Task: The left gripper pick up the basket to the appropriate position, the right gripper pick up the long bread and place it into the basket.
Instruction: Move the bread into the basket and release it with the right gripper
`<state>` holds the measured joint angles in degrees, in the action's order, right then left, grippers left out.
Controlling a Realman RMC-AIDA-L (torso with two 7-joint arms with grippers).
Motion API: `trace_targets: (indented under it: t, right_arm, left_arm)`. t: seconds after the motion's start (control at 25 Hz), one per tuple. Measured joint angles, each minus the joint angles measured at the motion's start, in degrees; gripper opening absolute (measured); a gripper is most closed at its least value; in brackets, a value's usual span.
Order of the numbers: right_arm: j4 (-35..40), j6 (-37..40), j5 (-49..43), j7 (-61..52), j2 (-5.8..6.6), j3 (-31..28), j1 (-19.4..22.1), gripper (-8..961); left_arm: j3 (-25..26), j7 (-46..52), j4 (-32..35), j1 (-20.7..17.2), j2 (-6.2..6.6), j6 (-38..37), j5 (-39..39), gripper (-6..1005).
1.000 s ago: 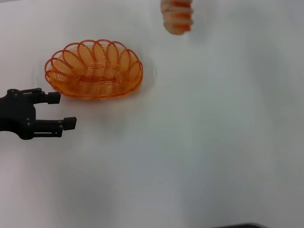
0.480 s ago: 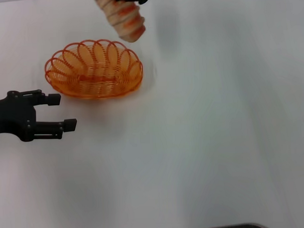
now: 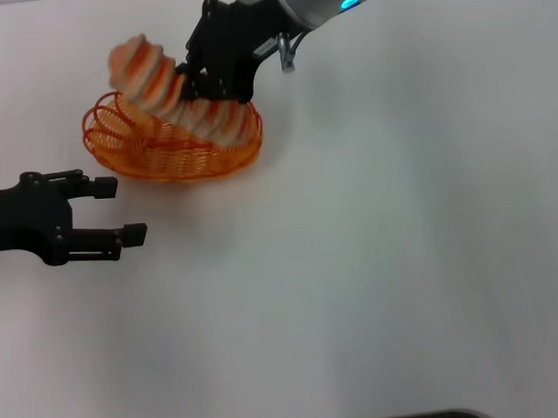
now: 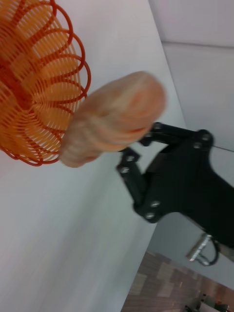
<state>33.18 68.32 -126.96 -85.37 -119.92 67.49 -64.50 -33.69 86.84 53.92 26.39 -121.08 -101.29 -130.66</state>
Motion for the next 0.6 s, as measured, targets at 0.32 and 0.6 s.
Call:
trace_targets:
  t: [0.32, 0.6]
  right_arm:
    - [-3.97, -1.78, -0.01, -0.35, -0.31, 4.8, -3.62, 133]
    - [-4.82, -6.63, -0.03, -3.07, -0.52, 9.62, -4.44, 127]
  left_arm:
    - [0.11, -0.08, -0.64, -0.35, -0.13, 0.5, 0.21, 857]
    - [0.24, -0.03, -0.66, -0.75, -0.14, 0.5, 0.4, 857]
